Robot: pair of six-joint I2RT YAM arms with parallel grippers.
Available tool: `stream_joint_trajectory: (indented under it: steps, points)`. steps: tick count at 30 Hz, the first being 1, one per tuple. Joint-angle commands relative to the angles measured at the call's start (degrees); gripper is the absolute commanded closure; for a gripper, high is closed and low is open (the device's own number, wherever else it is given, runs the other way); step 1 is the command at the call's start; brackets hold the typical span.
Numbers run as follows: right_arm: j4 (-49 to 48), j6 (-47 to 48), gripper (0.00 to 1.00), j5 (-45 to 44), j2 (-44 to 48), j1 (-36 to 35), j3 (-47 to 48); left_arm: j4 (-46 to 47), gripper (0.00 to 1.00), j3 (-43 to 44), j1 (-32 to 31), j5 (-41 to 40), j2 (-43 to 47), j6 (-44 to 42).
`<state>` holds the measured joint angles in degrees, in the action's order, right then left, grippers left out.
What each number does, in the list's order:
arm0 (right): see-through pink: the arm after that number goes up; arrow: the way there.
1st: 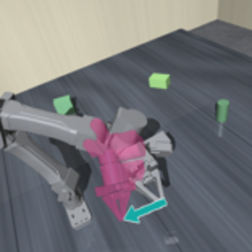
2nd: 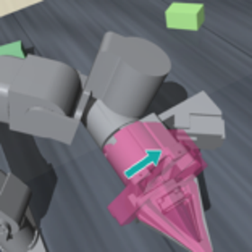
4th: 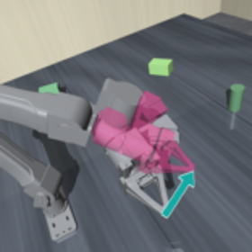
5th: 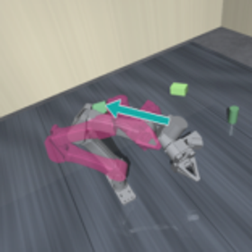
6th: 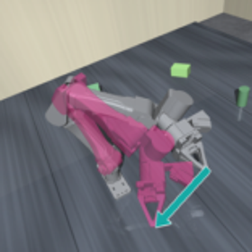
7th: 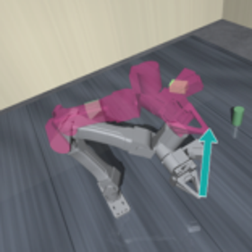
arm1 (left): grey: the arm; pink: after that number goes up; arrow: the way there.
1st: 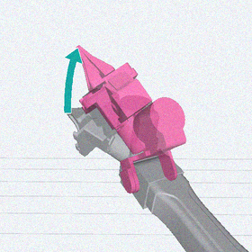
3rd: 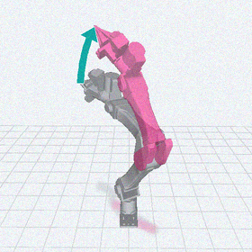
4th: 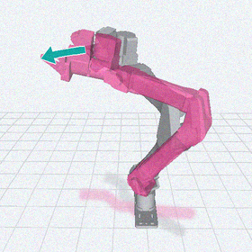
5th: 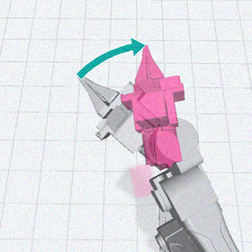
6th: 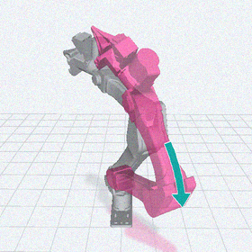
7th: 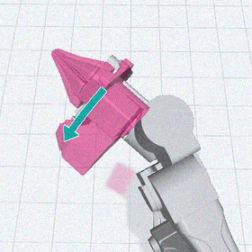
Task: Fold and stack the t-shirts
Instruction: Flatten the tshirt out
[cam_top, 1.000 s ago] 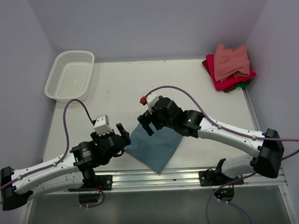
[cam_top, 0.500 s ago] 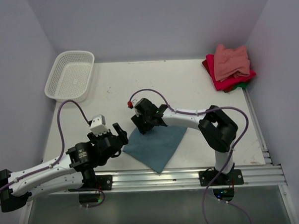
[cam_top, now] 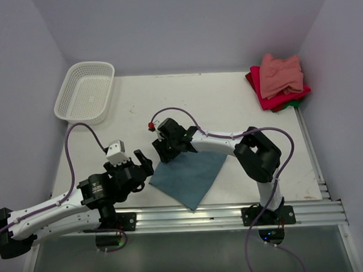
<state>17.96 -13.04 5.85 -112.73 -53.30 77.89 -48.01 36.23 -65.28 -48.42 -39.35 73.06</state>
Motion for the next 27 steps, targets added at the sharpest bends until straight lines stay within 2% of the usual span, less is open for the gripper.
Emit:
stream_joint_trajectory:
  steps: [1,3,9,10,13,14,26,27]
  points:
    - [-0.2,-0.4,0.53,0.9,-1.4,-0.2,1.9,-0.8,0.0,0.0,0.1,-3.3,0.6,2.4]
    - [0.1,-0.6,0.53,1.1,-2.1,-0.1,2.1,-1.1,0.0,-0.1,0.1,-3.3,0.9,2.7]
    - [-0.4,-1.5,0.69,1.0,-2.8,-0.2,1.6,-3.1,0.0,-0.4,0.1,-3.4,2.3,3.8]
    - [-0.5,-1.6,0.8,1.2,-2.8,-0.1,1.6,-3.2,0.0,-0.5,0.1,-3.4,2.4,3.9]
    - [-0.4,-1.6,0.97,1.1,-2.4,-0.2,1.3,-3.3,0.0,-0.7,0.1,-3.3,2.8,4.2]
    - [-0.3,-1.6,0.99,1.0,-2.1,-0.1,1.2,-3.2,0.0,-0.8,0.1,-3.2,2.9,4.3]
    - [0.8,-0.7,1.0,-3.5,11.2,-0.1,-2.1,-3.1,0.0,-0.8,0.1,-2.7,2.5,4.5]
    - [1.5,-0.2,0.9,-3.5,11.3,-0.1,-1.7,-3.1,0.0,-0.8,0.1,-2.7,2.4,4.5]
